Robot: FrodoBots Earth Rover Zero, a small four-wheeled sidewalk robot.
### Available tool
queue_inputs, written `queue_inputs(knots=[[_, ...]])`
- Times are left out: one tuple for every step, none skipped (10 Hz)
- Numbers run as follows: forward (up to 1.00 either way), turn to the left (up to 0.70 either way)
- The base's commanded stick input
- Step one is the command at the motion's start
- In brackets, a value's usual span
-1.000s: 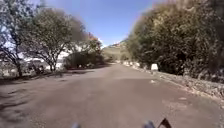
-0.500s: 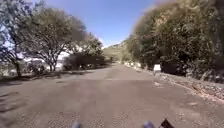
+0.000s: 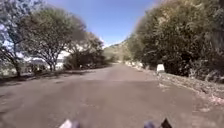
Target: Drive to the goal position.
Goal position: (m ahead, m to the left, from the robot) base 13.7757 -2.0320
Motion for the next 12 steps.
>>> queue_inputs(knots=[[0.50,0.00],[0.50,0.00],[0.50,0.00],[0.50,0.00],[0.50,0.00],[0.50,0.00],[0.50,0.00],[0.50,0.00],[0.50,0.00],[0.50,0.00],[0.50,0.00],[0.50,0.00]])
